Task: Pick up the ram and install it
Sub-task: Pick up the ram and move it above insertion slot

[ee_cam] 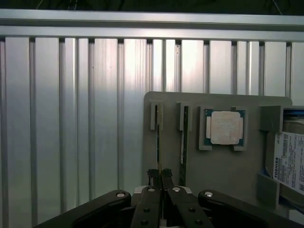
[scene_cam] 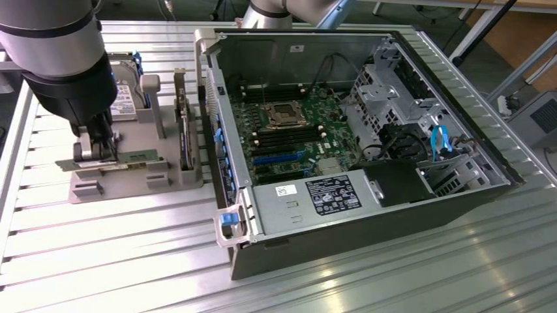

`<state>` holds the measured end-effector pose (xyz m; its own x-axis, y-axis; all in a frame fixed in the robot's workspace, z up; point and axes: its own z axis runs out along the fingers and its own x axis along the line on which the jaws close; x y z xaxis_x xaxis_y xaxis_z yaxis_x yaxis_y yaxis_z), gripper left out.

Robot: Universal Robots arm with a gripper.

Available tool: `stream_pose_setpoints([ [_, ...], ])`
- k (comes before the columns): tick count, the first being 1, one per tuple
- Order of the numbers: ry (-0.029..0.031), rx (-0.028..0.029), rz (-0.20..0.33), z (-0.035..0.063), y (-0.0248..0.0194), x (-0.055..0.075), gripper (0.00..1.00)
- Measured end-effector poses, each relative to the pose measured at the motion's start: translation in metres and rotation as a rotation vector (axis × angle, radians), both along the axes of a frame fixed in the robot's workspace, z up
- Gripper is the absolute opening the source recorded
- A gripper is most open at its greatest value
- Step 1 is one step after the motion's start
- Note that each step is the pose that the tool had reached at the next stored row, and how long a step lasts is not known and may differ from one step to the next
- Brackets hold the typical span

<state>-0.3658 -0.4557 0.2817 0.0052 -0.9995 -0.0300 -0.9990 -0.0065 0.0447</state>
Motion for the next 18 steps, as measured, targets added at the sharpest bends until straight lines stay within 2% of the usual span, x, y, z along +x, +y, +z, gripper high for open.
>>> stream_pose_setpoints([
  [18, 0.0001, -0.0001, 0.0, 0.0079, 0.0, 0.0, 0.12],
])
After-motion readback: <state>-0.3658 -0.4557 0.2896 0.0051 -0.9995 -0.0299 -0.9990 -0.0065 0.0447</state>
